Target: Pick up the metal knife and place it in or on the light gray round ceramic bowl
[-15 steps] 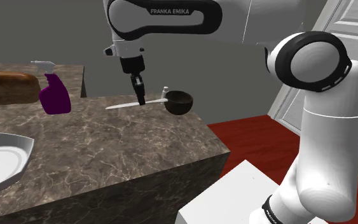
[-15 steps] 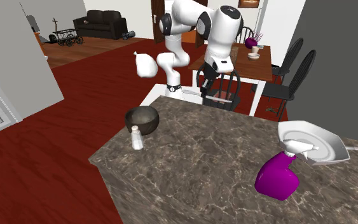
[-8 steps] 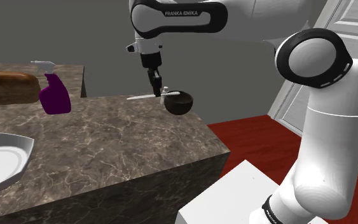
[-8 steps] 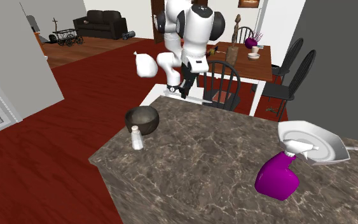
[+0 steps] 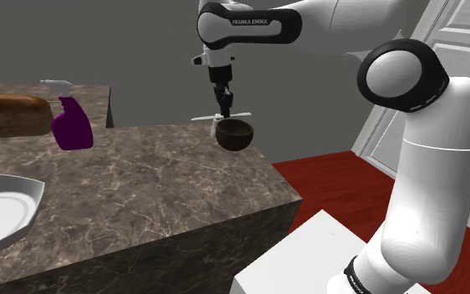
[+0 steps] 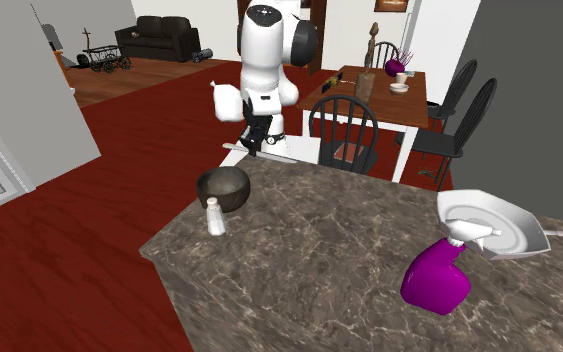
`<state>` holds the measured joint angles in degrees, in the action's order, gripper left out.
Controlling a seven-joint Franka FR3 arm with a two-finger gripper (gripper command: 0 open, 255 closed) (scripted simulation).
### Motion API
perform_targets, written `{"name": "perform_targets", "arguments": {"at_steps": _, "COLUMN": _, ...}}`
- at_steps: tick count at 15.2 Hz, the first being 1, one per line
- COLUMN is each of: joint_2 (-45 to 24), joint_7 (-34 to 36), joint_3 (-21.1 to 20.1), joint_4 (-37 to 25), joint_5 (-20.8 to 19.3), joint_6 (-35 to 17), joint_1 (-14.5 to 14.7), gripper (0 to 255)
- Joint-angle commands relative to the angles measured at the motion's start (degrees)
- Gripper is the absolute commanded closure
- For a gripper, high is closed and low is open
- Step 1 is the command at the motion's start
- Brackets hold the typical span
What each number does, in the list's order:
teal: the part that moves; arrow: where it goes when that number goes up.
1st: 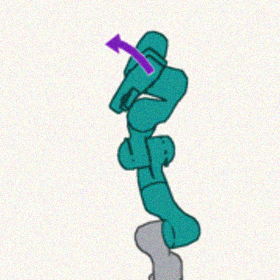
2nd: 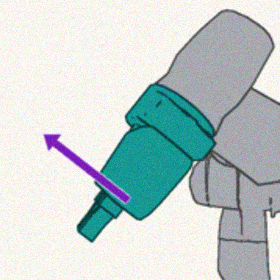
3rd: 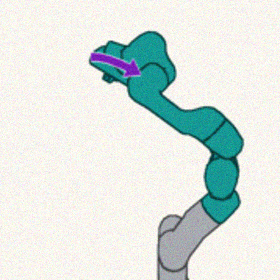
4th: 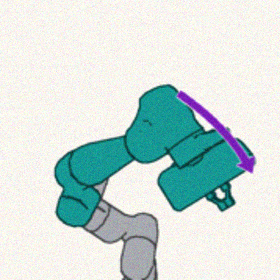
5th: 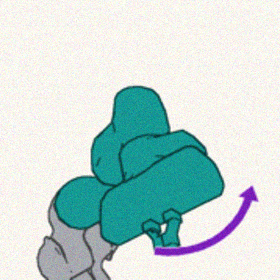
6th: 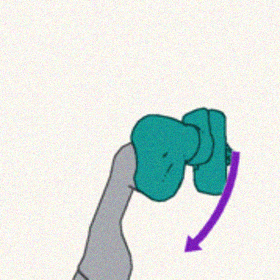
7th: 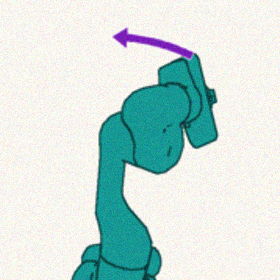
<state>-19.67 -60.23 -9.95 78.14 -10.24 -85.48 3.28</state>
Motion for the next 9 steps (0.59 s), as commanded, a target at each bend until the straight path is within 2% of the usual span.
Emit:
{"name": "perform_targets", "arguments": {"at_steps": 1, "joint_2": -1.34, "joint_7": -2.54, "joint_3": 0.89, "joint_4": -1.93, "joint_5": -0.41, "joint_6": 0.24, "joint_1": -1.45, "gripper": 255}}
{"name": "perform_targets", "arguments": {"at_steps": 7, "joint_2": -5.79, "joint_7": -9.64, "joint_3": 3.30, "joint_4": -8.86, "joint_5": -1.38, "joint_6": 1.64, "joint_1": -5.66, "gripper": 255}}
{"name": "perform_targets", "arguments": {"at_steps": 9, "joint_2": -5.99, "joint_7": -9.94, "joint_3": 3.42, "joint_4": -8.39, "joint_5": -1.42, "joint_6": 0.92, "joint_1": -5.98, "gripper": 255}}
